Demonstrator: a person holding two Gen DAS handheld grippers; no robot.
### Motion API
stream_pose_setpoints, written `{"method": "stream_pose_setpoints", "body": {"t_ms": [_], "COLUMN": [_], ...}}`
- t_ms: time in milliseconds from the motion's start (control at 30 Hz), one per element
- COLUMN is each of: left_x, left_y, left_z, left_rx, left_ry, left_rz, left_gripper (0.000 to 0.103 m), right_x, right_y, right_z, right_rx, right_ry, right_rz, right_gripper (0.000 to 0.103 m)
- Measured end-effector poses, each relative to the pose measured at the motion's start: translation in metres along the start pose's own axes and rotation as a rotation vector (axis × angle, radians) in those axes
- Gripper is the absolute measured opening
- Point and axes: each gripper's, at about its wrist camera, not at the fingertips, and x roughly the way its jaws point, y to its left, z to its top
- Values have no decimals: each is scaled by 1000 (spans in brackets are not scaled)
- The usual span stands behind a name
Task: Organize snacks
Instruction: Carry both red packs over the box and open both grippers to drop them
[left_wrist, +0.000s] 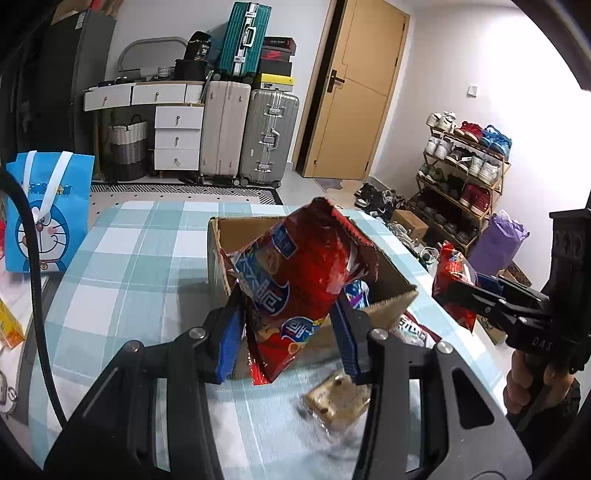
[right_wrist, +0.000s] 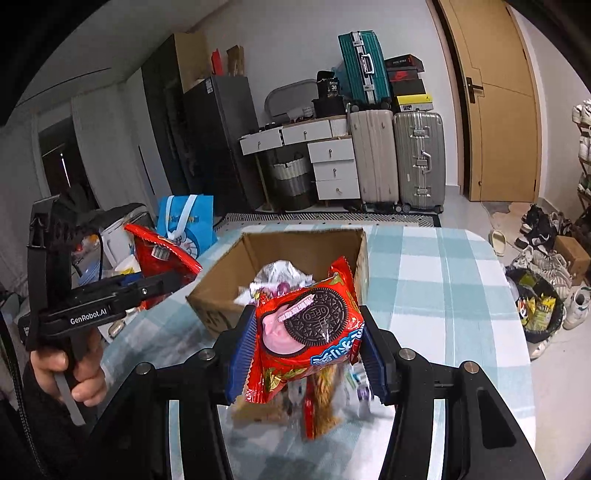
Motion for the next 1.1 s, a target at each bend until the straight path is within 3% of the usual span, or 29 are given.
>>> {"method": "stream_pose_setpoints", "body": {"t_ms": [567, 867, 1100], "left_x": [57, 89, 107], "left_y": [-19, -22, -15], "left_z": [36, 34, 31], "left_rx": [21, 29, 35], "left_ry": [21, 50, 65], "left_rz": [15, 57, 77], "left_gripper": [42, 42, 42], "right_x": [41, 66, 87], "right_y": [-18, -16, -11], "right_z": [37, 44, 41], "right_rx": [49, 59, 34], "right_ry": [6, 10, 36], "right_rz": [17, 35, 2], "right_gripper": [53, 53, 53]}}
